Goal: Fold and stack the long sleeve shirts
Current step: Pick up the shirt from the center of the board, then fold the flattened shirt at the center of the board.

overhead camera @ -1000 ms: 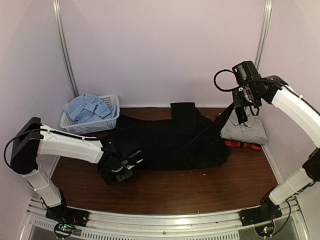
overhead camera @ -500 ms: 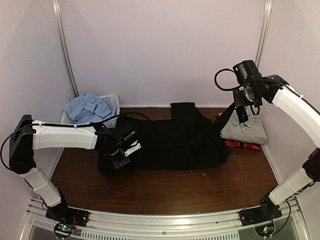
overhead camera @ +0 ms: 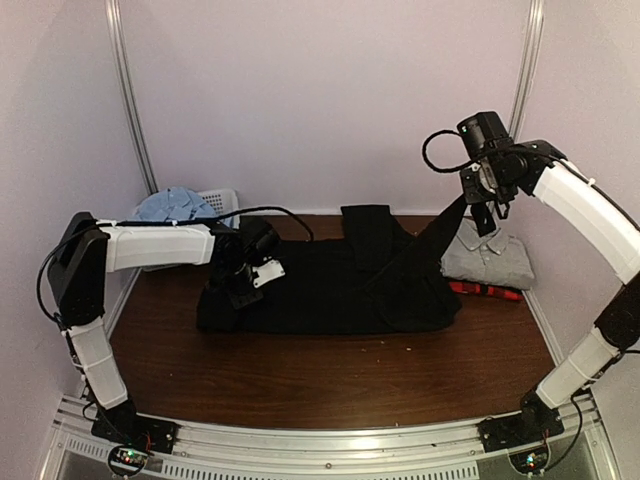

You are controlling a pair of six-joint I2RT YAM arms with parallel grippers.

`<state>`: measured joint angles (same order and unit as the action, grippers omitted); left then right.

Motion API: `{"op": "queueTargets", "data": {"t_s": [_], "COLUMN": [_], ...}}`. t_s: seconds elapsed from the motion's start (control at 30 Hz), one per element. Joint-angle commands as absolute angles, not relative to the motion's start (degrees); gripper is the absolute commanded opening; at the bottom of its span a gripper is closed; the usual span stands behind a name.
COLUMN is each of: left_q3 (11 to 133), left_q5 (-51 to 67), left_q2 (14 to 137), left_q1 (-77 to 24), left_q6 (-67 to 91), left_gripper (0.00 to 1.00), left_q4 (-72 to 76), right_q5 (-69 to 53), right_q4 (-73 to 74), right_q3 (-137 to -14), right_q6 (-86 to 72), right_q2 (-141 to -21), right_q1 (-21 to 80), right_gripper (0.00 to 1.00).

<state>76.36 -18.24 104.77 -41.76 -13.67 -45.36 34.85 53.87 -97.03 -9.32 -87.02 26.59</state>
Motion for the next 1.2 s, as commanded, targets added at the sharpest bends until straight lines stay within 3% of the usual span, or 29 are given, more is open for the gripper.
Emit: {"op": "queueTargets", "data": {"t_s": [0.0,0.53,1.17], "left_q3": [77.52,72.84,69.10], "left_q5": [-20.54,-18.27,-22.23], "left_q2": [106.46,100.86,98.47], "left_q1": [-39.21,-36.01,-35.28], "left_q6": [-14.55,-13.38,-13.08], "left_gripper": [0.24,0.55,0.70], "left_q4": [-47.63,-43.84,-42.00], "right_q5": [37.88,40.86,41.14], "right_q4": [54.40,55.97,56.41], "right_q3": [-98.93,-99.12,-97.91], "right_q6": [-9.13,-9.78,-10.37], "right_q2": [-87.27,-89.93,-89.65], "right_q1": [26.02,24.34,20.87], "right_gripper": [0.00,0.00,0.00]}}
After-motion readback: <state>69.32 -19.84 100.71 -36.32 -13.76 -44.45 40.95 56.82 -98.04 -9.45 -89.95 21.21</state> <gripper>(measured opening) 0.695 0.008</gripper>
